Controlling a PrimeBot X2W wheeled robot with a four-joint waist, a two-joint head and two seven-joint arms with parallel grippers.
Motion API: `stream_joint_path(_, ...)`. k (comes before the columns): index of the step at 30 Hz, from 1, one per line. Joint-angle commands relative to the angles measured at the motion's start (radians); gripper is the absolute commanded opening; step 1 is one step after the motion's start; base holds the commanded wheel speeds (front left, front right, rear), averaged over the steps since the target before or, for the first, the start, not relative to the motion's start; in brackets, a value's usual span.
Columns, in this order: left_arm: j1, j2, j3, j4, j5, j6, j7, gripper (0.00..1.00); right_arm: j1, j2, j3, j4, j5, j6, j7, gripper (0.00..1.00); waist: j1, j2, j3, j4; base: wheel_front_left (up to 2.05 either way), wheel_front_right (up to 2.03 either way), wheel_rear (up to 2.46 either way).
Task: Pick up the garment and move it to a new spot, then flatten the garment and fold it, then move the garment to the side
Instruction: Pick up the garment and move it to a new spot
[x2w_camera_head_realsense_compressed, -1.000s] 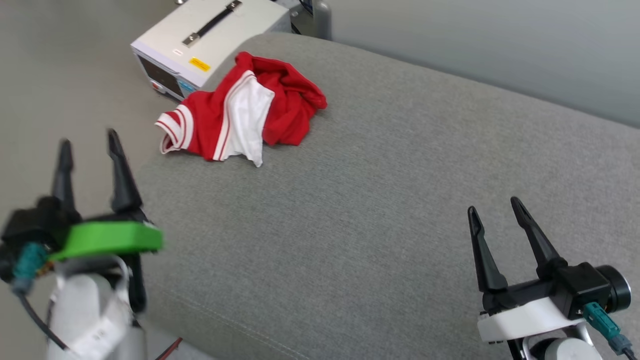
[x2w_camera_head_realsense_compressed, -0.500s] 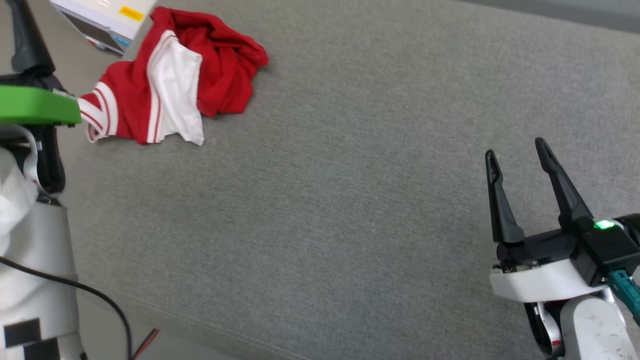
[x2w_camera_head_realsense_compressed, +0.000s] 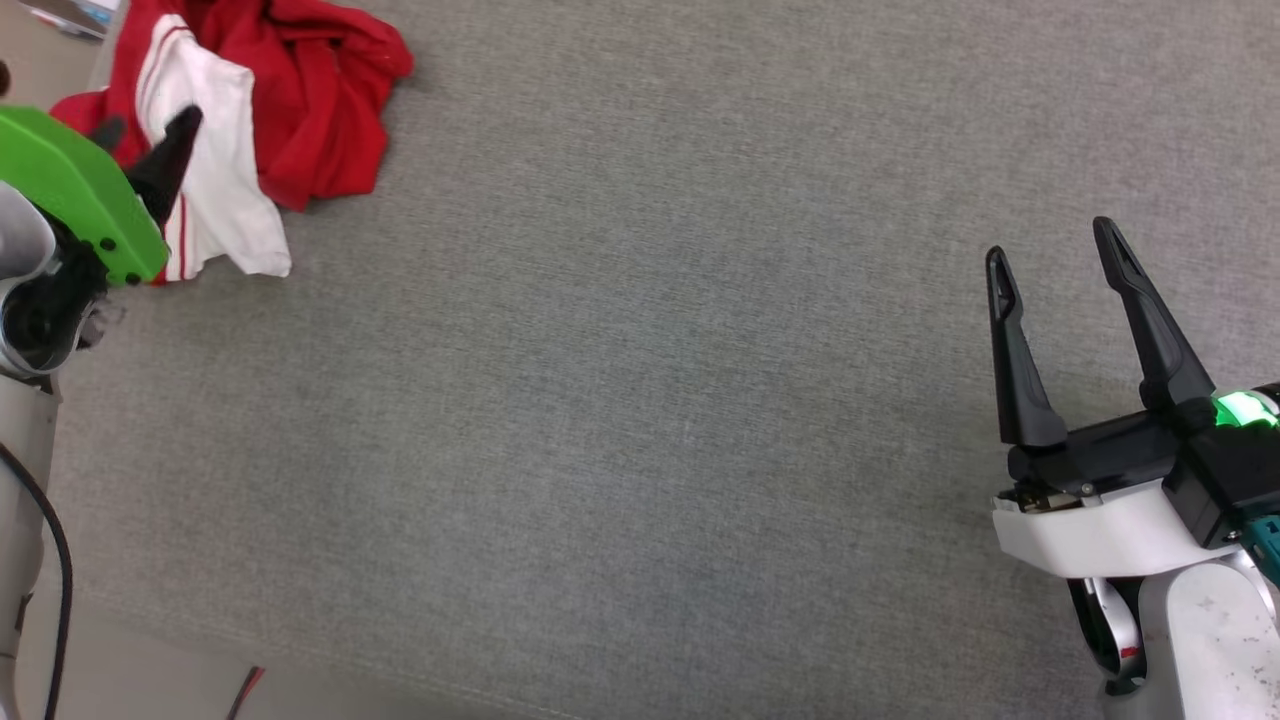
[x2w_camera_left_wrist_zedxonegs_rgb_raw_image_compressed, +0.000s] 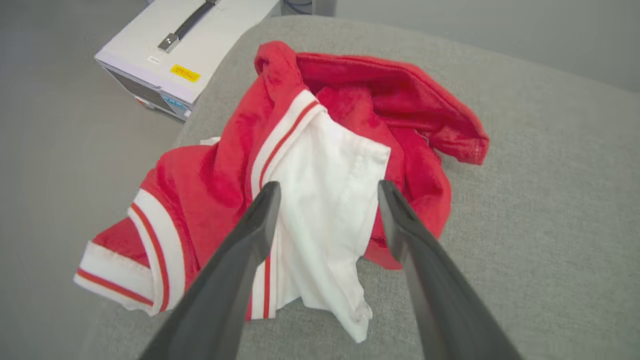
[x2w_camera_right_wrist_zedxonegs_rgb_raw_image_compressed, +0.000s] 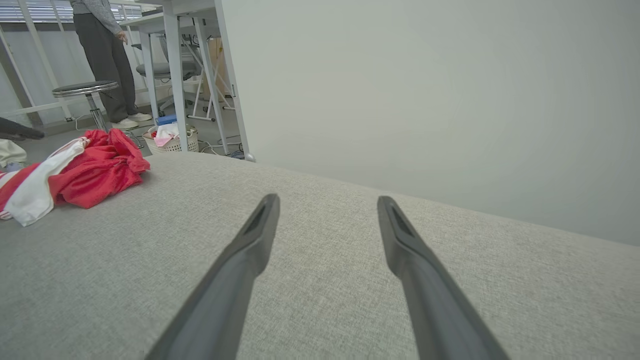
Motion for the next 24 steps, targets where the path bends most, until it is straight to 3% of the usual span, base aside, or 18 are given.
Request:
stream_joint_path(1, -0.024, 0.015, -0.022, 0.008, -0.029, -0.003, 0.040, 1.00, -0.017, -0.005, -0.002, -0.006, -0.004, -0.001, -0.005, 1.00, -0.0001, 0.0000, 0.021, -0.021, 0.00, 0.00, 0.00)
stream_joint_path(10, -0.029, 0.034, -0.202, 0.105, -0.080, -0.003, 0.211, 1.00, -0.029, -0.013, 0.000, -0.006, -0.002, -0.001, -0.005, 1.00, -0.0001, 0.0000, 0.051, -0.050, 0.00, 0.00, 0.00)
stream_joint_path(17, -0.042, 0.029, -0.313, 0.160, -0.090, -0.003, 0.228, 1.00, -0.033, -0.009, -0.005, 0.000, 0.005, -0.001, -0.005, 1.00, -0.0001, 0.0000, 0.056, -0.064, 0.00, 0.00, 0.00)
stream_joint_path(18, -0.043, 0.030, -0.328, 0.164, -0.094, -0.003, 0.225, 0.69, -0.031, -0.008, -0.006, 0.001, 0.008, -0.001, -0.005, 1.00, -0.0001, 0.0000, 0.053, -0.065, 0.00, 0.00, 0.00)
stream_joint_path(19, -0.045, 0.033, -0.338, 0.167, -0.096, -0.003, 0.218, 0.13, -0.030, -0.007, -0.007, 0.002, 0.009, -0.001, -0.005, 1.00, -0.0001, 0.0000, 0.052, -0.065, 0.00, 0.00, 0.00)
stream_joint_path(20, -0.048, 0.036, -0.349, 0.169, -0.098, -0.003, 0.205, 0.00, -0.029, -0.006, -0.010, 0.004, 0.011, -0.001, -0.005, 1.00, -0.0001, 0.0000, 0.048, -0.064, 0.00, 0.00, 0.00)
stream_joint_path(24, -0.057, 0.052, -0.372, 0.173, -0.119, -0.003, 0.149, 0.00, -0.020, 0.001, -0.014, 0.012, 0.022, -0.001, -0.005, 1.00, -0.0001, 0.0000, 0.023, -0.057, 0.00, 0.00, 0.00)
